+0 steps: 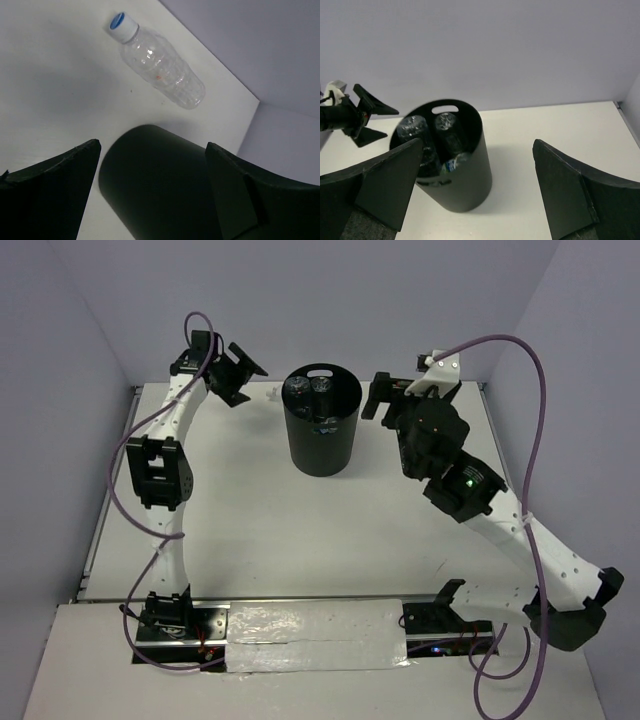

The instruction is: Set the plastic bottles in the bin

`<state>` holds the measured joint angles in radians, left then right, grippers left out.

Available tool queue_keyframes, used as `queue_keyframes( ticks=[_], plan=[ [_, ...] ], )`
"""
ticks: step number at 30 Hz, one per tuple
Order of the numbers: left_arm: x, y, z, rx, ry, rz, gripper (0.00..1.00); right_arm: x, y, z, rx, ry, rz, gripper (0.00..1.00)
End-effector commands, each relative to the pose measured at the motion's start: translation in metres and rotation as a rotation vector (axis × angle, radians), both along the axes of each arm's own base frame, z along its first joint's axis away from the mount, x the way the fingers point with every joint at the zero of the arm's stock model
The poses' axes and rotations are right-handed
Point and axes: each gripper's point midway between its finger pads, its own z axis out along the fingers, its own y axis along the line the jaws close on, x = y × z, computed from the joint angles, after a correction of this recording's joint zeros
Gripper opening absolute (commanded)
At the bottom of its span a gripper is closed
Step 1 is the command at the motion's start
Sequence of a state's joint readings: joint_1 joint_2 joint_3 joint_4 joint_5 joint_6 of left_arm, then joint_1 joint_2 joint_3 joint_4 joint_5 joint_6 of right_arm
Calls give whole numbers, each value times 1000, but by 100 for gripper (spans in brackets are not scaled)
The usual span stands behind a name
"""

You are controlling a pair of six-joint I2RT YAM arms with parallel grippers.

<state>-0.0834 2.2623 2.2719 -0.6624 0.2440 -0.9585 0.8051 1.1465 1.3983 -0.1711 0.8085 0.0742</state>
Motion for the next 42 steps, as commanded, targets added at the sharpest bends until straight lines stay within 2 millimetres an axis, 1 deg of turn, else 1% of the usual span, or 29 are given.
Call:
queue_keyframes(
  ticks=[1,2,3,4,5,6,7,8,10,11,13,15,16,17,19,21,25,27,28,31,37,41,42],
  plan=[
    [27,-33,-1,-293,-12,11,99,-19,-23,-15,13,64,-24,97],
    [33,-39,-14,-344,19,36,99,-22,-26,-19,20,78,-27,97],
    [38,-43,-19,-370,20,41,99,-25,-30,-19,27,80,-30,97],
    [46,-46,-18,-391,-6,48,99,-29,-34,-21,40,81,-35,97],
    [52,-49,-35,-420,25,78,99,-31,-37,-26,32,97,-40,97],
    [57,-51,-40,-433,26,92,99,-33,-39,-27,35,102,-45,97],
    [64,-52,-41,-459,12,116,99,-35,-41,-31,33,114,-51,97],
    [69,-51,-58,-465,32,140,98,-36,-43,-33,32,120,-54,97],
    [78,-50,-67,-480,24,173,98,-37,-44,-35,28,131,-60,97],
    [83,-46,-83,-487,45,218,98,-37,-45,-37,25,140,-65,97],
    [92,-45,-96,-511,45,270,98,-38,-45,-40,22,148,-65,97],
    [99,-43,-100,-524,31,304,98,-37,-44,-41,19,152,-63,97],
    [103,-44,-98,-541,19,319,98,-36,-43,-43,14,157,-64,97],
    [106,-45,-107,-540,24,331,98,-35,-43,-44,9,161,-66,97],
    [113,-42,-106,-541,12,362,98,-33,-40,-47,-2,169,-63,98],
    [117,-39,-115,-541,9,391,98,-30,-36,-51,-13,179,-60,98],
    [121,-34,-130,-545,19,441,97,-26,-31,-57,-31,196,-53,98],
    [124,-33,-133,-542,15,459,96,-25,-30,-60,-38,203,-52,98],
    [123,-33,-141,-538,28,468,96,-23,-28,-62,-42,207,-51,98],
    [124,-32,-152,-528,41,494,94,-21,-26,-67,-50,217,-51,98],
    [124,-37,-165,-531,55,507,83,-18,-22,-72,-54,229,-46,98],
    [121,-38,-168,-525,61,501,74,-16,-21,-73,-57,233,-48,98],
    [120,-37,-166,-520,58,498,71,-16,-21,-74,-57,233,-49,98]
  ],
)
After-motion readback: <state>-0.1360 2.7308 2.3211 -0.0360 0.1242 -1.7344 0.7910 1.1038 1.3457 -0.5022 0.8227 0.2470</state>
